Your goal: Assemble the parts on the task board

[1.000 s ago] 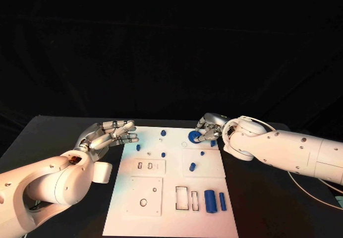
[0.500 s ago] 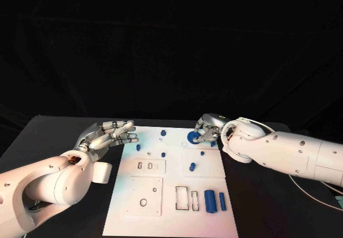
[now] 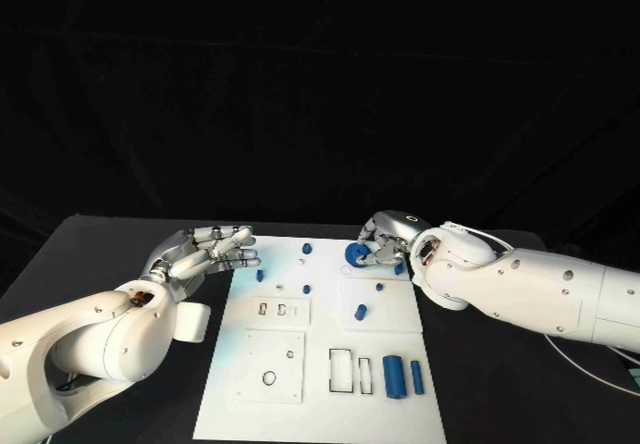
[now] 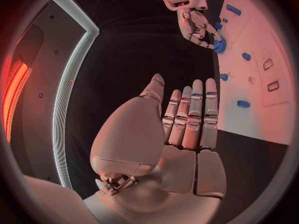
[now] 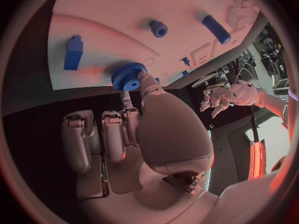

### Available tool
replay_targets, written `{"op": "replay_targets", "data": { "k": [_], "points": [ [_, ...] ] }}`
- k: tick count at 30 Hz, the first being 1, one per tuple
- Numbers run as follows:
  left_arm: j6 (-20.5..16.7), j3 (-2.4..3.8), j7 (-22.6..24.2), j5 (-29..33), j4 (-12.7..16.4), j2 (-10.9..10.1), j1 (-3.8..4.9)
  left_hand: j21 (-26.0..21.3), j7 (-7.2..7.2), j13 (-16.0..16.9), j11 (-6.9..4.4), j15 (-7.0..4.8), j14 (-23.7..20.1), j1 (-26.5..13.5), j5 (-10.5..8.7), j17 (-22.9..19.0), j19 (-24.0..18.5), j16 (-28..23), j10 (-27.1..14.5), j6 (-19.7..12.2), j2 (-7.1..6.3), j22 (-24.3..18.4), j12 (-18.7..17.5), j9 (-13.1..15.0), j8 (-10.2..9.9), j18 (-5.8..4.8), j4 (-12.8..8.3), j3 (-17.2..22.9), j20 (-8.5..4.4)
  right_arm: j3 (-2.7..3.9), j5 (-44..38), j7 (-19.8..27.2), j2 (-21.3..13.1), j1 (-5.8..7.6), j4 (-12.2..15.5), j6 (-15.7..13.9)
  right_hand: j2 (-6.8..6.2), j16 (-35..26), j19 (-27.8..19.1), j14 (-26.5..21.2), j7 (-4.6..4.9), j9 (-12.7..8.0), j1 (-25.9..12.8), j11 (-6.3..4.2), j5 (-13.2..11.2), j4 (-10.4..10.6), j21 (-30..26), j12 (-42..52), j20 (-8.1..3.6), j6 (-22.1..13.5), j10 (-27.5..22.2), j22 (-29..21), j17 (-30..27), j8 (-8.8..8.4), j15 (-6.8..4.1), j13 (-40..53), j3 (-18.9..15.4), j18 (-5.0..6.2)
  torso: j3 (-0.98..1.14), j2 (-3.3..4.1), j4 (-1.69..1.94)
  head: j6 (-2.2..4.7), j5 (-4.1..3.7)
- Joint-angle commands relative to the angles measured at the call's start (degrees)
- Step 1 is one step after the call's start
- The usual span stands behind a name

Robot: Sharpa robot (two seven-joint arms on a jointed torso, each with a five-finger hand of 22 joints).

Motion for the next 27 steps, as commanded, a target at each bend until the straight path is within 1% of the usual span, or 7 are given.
{"op": "replay_targets", "data": {
  "k": [1, 6, 10, 12, 18, 24, 27],
  "points": [
    [1.1, 0.04, 0.2, 0.1, 0.1, 0.1, 0.07, -0.3, 0.26, -0.1, 0.41, 0.41, -0.2, 0.3, 0.13, 0.1, 0.3, -0.2, 0.1, 0.0, 0.18, -0.1, -0.2, 0.0, -0.4, 0.73, -0.4, 0.1, -0.06, 0.03, -2.2, -0.3, 0.1, 0.15, 1.3, -1.9, 0.54, 0.2, 6.0, 5.4, -0.33, 0.1, 0.2, -0.03, 0.3, -0.1, 0.3, 0.3, -0.42, 0.6, 0.5, 15.1, 12.7, 0.13, -0.56, 5.7, 0.4, -0.38, -0.06, -0.04, 0.02, 0.1, 0.25],
    [1.1, 0.04, 0.1, 0.1, 0.0, 0.1, 0.07, -0.3, 0.26, -0.1, 0.41, 0.41, -0.2, 0.3, 0.13, 0.1, 0.3, -0.2, 0.1, 0.0, 0.18, -0.1, -0.2, 0.0, -0.4, 0.73, -0.4, 0.1, -0.06, 0.04, -5.8, -3.0, 2.2, 0.59, 3.0, -2.8, 0.55, 0.2, 6.0, 5.4, -0.38, 0.0, 0.3, -0.1, 0.3, -0.1, 0.3, 0.1, -0.49, 0.7, 0.4, 15.1, 12.7, -0.03, -0.62, 5.6, 0.7, -0.38, -0.04, 0.0, 0.1, 0.19, 0.41],
    [1.1, 0.04, 0.1, 0.1, 0.0, 0.2, 0.07, -0.3, 0.26, -0.1, 0.41, 0.41, -0.2, 0.3, 0.13, 0.1, 0.3, -0.2, 0.1, 0.0, 0.18, -0.1, -0.2, 0.0, -0.4, 0.73, -0.4, 0.1, -0.06, 0.04, -7.8, -4.9, 4.8, 0.75, 2.9, -3.0, 0.49, 0.2, 6.0, 5.4, -0.44, -0.2, 0.6, -0.19, -2.6, 0.0, 0.3, 0.0, -0.66, 1.1, 0.3, 15.1, 12.6, -0.73, -0.73, 5.5, 2.4, -0.38, -0.1, 0.02, 0.21, 0.2, 0.47],
    [1.1, 0.04, 0.1, 0.1, 0.0, 0.3, 0.07, -0.3, 0.27, -0.1, 0.42, 0.42, -0.2, 0.3, 0.13, 0.1, 0.3, -0.3, 0.0, -0.1, 0.21, -0.1, -0.3, 0.0, -0.4, 0.73, -0.4, 0.1, -0.05, 0.04, -8.3, -5.5, 6.0, 0.79, 2.5, -3.0, 0.46, 0.2, 6.0, 5.4, -0.44, -0.2, 0.6, -0.19, -2.8, 0.0, 0.3, 0.0, -0.67, 1.1, 0.3, 15.1, 12.6, -0.83, -0.73, 5.6, 2.6, -0.38, -0.15, 0.02, 0.32, 0.02, 0.37],
    [1.1, 0.04, 0.1, 0.1, 0.0, 0.4, 0.07, -0.3, 0.27, -0.1, 0.42, 0.43, -0.2, 0.3, 0.13, 0.1, 0.2, -0.3, 0.0, -0.1, 0.22, -0.1, -0.3, 0.0, -0.4, 0.72, -0.4, 0.1, -0.05, -0.14, -8.9, -6.0, 9.1, 0.67, 0.6, -3.1, 0.45, 0.2, 6.0, 5.4, -0.43, -0.2, 0.6, -0.19, -2.8, 0.1, 0.3, 0.0, -0.68, 1.2, 0.4, 15.1, 12.6, -0.92, -0.73, 5.6, 2.8, -0.38, -0.08, 0.08, 0.04, -0.18, 0.66],
    [1.1, 0.04, 0.0, 0.1, -0.1, 0.5, 0.07, -0.3, 0.27, -0.1, 0.42, 0.43, -0.2, 0.3, 0.13, 0.1, 0.2, -0.3, 0.0, -0.1, 0.22, -0.1, -0.3, 0.0, -0.4, 0.72, -0.4, 0.1, -0.05, -0.36, -8.7, -5.7, 11.2, 0.22, -0.5, -2.8, 0.35, 0.2, 6.0, 5.4, -0.4, -0.3, 0.4, -0.17, -2.6, 0.2, 0.3, 0.0, -0.68, 1.2, 0.4, 15.1, 12.6, -1.07, -0.72, 5.7, 3.1, -0.38, 0.0, 0.05, 0.08, -0.28, 0.78],
    [1.1, 0.04, 0.0, 0.1, -0.1, 0.5, 0.07, -0.3, 0.27, -0.1, 0.42, 0.43, -0.2, 0.3, 0.13, 0.1, 0.2, -0.3, 0.0, -0.1, 0.22, -0.1, -0.3, 0.0, -0.4, 0.72, -0.4, 0.1, -0.05, -0.49, -8.6, -5.5, 12.0, 0.03, -1.1, -2.5, 0.26, 0.2, 6.0, 5.4, -0.38, -0.3, 0.3, -0.16, -2.6, 0.3, 0.3, 0.0, -0.68, 1.2, 0.4, 15.1, 12.6, -1.15, -0.71, 5.6, 3.2, -0.38, -0.02, 0.07, 0.09, -0.28, 0.87]
  ]
}}
